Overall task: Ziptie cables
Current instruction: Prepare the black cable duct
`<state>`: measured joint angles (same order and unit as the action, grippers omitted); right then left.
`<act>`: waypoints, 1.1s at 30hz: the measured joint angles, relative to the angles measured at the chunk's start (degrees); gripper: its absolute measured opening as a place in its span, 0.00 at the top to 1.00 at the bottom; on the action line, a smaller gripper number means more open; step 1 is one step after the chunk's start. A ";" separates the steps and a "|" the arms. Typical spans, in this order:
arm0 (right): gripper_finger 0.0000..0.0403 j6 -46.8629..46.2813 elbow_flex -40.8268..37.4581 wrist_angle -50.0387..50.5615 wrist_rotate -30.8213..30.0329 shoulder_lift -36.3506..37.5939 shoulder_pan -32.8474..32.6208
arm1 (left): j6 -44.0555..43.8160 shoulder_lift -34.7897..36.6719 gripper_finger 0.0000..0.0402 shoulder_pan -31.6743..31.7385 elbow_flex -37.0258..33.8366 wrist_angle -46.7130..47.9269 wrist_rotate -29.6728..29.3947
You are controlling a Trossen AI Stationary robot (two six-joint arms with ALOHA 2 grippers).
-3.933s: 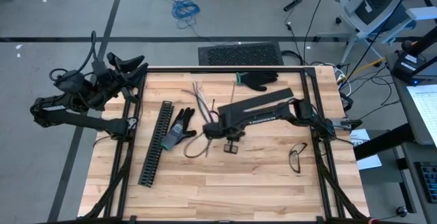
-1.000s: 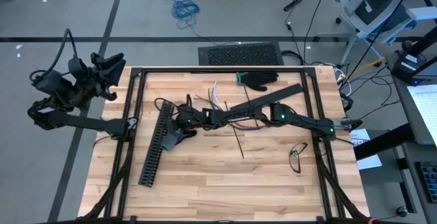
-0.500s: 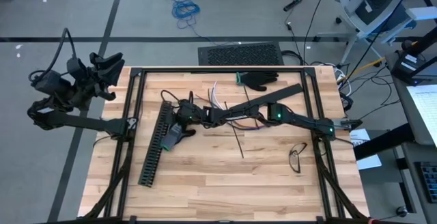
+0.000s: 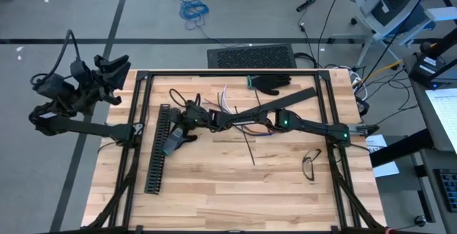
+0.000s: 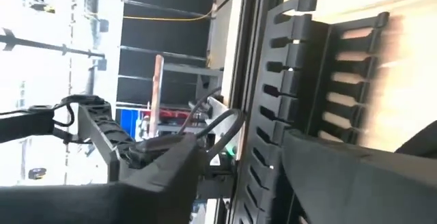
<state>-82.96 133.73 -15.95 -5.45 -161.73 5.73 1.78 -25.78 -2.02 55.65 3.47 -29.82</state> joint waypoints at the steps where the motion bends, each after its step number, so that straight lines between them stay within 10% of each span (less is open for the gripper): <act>1: 0.57 0.04 -0.02 -0.19 -0.12 0.00 -0.04 | 0.00 0.00 0.65 0.00 0.01 0.02 0.00; 6: 0.77 6.82 -0.51 -6.13 6.73 0.16 -0.27 | -2.30 0.00 0.65 0.00 0.01 3.50 0.00; 11: 0.85 13.51 -0.61 -9.93 15.91 2.88 -0.60 | -12.03 -3.40 0.65 0.00 -0.03 26.69 0.05; 17: 0.79 39.48 -0.37 18.47 25.82 17.38 2.96 | -21.68 -7.45 0.65 -0.02 -0.07 42.81 0.86; 26: 0.67 85.64 -0.52 76.71 -15.87 36.79 7.86 | -25.80 -7.08 0.65 0.01 -3.56 43.18 -0.68; 33: 0.63 81.78 -0.47 88.91 -18.89 51.03 14.13 | -42.07 -12.59 0.65 0.11 -20.65 40.43 5.03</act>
<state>-1.18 133.26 72.96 -24.34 -110.70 19.86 -40.29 -38.37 -1.91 34.99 43.89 -24.79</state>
